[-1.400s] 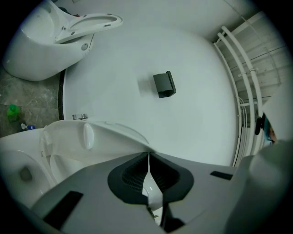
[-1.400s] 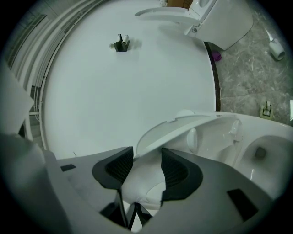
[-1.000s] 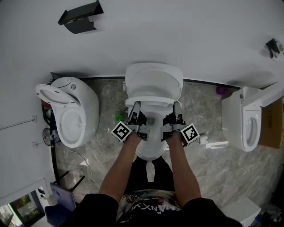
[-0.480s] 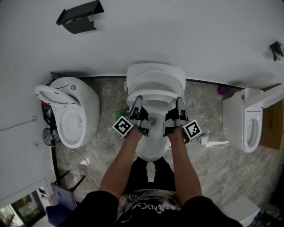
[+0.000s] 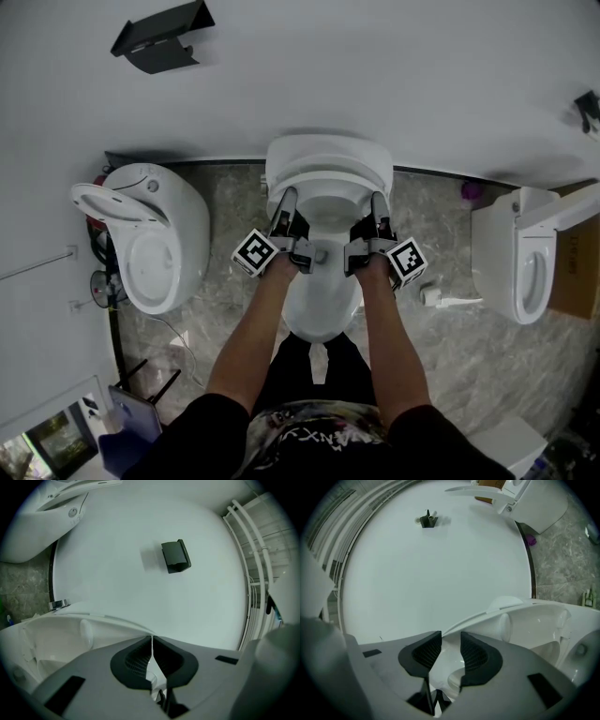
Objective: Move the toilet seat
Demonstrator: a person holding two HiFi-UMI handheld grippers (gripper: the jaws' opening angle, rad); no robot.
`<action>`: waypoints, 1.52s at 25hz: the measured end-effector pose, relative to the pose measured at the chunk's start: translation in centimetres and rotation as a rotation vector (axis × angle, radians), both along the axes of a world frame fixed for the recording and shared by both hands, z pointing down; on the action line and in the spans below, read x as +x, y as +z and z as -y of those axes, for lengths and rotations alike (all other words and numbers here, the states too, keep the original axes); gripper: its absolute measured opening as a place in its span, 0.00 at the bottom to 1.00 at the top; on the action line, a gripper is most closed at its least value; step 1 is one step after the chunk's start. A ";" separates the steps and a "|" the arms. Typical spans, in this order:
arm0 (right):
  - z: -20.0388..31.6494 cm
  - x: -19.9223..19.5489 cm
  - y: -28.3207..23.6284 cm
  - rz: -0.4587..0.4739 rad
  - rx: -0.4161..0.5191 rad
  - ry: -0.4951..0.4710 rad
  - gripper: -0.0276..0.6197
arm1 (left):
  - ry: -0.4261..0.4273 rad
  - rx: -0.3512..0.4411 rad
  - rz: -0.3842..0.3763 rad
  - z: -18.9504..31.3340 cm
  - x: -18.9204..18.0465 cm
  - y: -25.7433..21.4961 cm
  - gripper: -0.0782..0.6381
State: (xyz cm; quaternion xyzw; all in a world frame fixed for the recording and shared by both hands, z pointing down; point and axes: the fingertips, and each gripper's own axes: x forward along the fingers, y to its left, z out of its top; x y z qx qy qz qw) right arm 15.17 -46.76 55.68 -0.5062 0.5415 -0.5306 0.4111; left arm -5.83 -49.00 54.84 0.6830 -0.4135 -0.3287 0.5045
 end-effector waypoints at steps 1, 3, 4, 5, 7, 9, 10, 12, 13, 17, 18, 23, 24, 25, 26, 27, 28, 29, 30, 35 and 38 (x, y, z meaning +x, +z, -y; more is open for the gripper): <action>0.5 -0.2 -0.1 -0.015 0.000 -0.011 0.21 | 0.001 0.000 0.001 0.3 0.1 0.0 0.15; 1.4 -0.5 0.0 -0.051 -0.010 -0.033 0.18 | 0.003 0.001 -0.002 0.9 0.3 0.0 0.15; 1.8 -0.7 0.1 -0.062 -0.018 -0.040 0.18 | 0.004 -0.001 -0.005 1.2 0.4 0.0 0.15; 2.1 -0.9 0.2 -0.071 -0.026 -0.045 0.18 | 0.005 -0.003 0.006 1.5 0.4 0.2 0.15; 2.5 -1.1 0.3 -0.078 -0.033 -0.051 0.18 | 0.008 -0.008 0.033 1.8 0.3 0.6 0.15; 2.7 -1.3 0.4 -0.075 -0.032 -0.056 0.18 | 0.008 -0.011 0.045 2.1 0.2 0.8 0.15; 2.7 -1.3 0.4 -0.075 -0.033 -0.057 0.18 | 0.007 -0.012 0.047 2.2 0.2 0.8 0.15; 2.8 -1.3 0.6 -0.083 -0.038 -0.059 0.18 | 0.006 -0.012 0.049 2.4 0.0 0.8 0.15; 2.8 -1.3 0.6 -0.090 -0.040 -0.061 0.18 | 0.008 -0.011 0.052 2.5 0.0 0.8 0.15; 2.6 -1.5 -0.4 -0.173 -0.025 -0.091 0.14 | 0.073 0.015 0.155 2.0 0.4 0.0 0.15; 2.4 -1.5 -1.0 -0.206 -0.016 -0.104 0.13 | 0.103 0.030 0.206 1.6 0.7 -0.3 0.15; 0.9 -1.8 -4.7 -0.439 0.032 -0.186 0.08 | 0.239 0.142 0.441 -0.7 2.1 -3.9 0.15; 0.6 -2.1 -5.4 -0.488 0.045 -0.214 0.08 | 0.265 0.170 0.485 -1.1 2.3 -4.8 0.15; 0.2 -2.5 -6.1 -0.535 0.061 -0.243 0.06 | 0.290 0.200 0.531 -1.6 2.5 -5.7 0.15; -0.1 -2.8 -6.9 -0.584 0.077 -0.270 0.05 | 0.312 0.229 0.578 -2.1 2.7 -6.7 0.15; -0.4 -3.0 -7.8 -0.632 0.093 -0.291 0.05 | 0.331 0.258 0.624 -2.6 2.8 -7.6 0.15; -0.6 -3.3 -8.8 -0.678 0.110 -0.308 0.05 | 0.347 0.286 0.664 -3.0 2.9 -8.5 0.15; -0.8 -3.5 -9.7 -0.723 0.125 -0.324 0.05 | 0.360 0.312 0.700 -3.4 3.0 -9.4 0.15; -1.1 -3.8 -10.6 -0.765 0.140 -0.339 0.05 | 0.369 0.336 0.730 -3.7 3.0 -10.3 0.15; -2.9 -5.9 -15.3 -0.970 0.233 -0.415 0.05 | 0.391 0.449 0.842 -5.6 2.9 -15.1 0.15; -4.8 -7.3 -18.4 -1.087 0.305 -0.461 0.05 | 0.404 0.508 0.896 -7.1 2.9 -17.6 0.15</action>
